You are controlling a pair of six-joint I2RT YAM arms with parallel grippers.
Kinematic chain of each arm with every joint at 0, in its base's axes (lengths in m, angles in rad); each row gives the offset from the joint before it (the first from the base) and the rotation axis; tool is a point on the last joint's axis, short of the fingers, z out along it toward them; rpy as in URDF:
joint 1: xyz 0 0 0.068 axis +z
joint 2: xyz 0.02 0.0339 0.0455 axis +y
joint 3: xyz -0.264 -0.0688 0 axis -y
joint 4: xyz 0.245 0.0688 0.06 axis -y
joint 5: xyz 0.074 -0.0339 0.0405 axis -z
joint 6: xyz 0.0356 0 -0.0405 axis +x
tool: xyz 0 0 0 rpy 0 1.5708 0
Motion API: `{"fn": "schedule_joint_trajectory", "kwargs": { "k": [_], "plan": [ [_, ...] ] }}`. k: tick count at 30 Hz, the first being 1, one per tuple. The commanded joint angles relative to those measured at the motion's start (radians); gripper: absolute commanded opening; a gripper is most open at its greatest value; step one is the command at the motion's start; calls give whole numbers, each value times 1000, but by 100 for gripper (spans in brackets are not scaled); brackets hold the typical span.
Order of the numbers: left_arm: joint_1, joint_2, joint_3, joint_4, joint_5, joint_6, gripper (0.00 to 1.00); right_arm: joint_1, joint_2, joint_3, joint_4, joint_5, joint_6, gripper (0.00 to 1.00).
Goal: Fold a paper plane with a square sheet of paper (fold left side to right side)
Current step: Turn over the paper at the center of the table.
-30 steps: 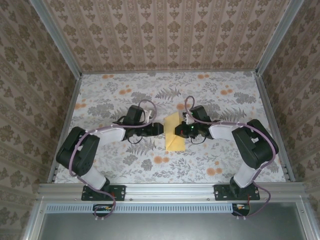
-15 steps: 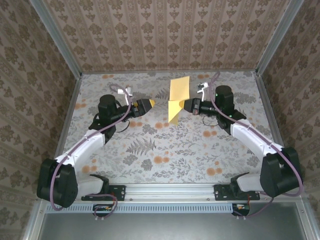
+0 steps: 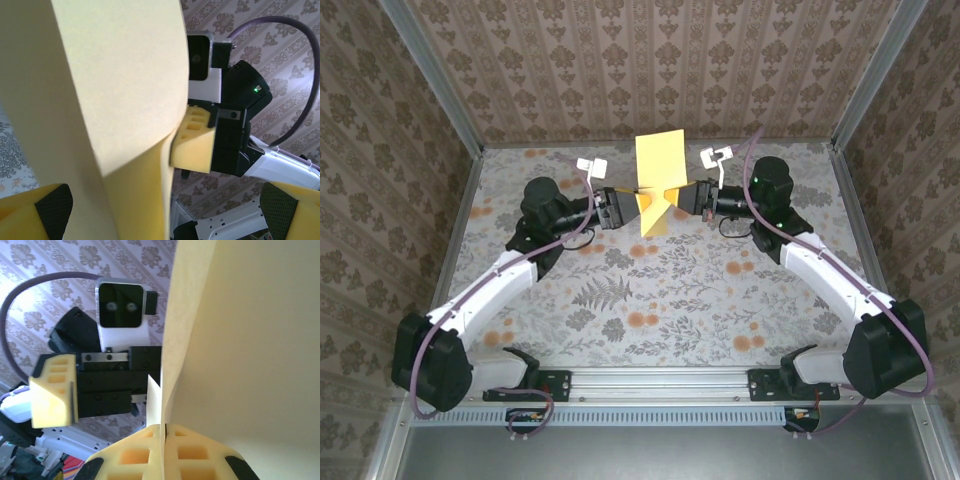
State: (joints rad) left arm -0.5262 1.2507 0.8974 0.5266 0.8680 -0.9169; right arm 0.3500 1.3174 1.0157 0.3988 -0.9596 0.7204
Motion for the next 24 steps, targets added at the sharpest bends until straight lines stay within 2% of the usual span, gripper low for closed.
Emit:
{"fn": "schedule_joint_trajectory", "kwargs": {
  "k": [1, 5, 13, 17, 21, 24],
  "plan": [
    [-8, 18, 31, 8, 25, 16, 100, 10, 5, 32, 76, -37, 37, 4],
    [-15, 19, 33, 22, 32, 15, 91, 14, 9, 26, 74, -26, 40, 5],
    [-20, 5, 24, 30, 26, 14, 49, 11, 26, -2, 23, 16, 30, 6],
    [-18, -5, 19, 24, 18, 18, 33, 2, 24, -25, 12, 33, 27, 9],
    [-18, -6, 23, 6, 13, 27, 17, -5, 15, -38, -12, 41, 20, 16],
    [-20, -14, 28, -63, -8, 67, 7, -16, -8, -47, -76, 59, -16, 26]
  ]
}}
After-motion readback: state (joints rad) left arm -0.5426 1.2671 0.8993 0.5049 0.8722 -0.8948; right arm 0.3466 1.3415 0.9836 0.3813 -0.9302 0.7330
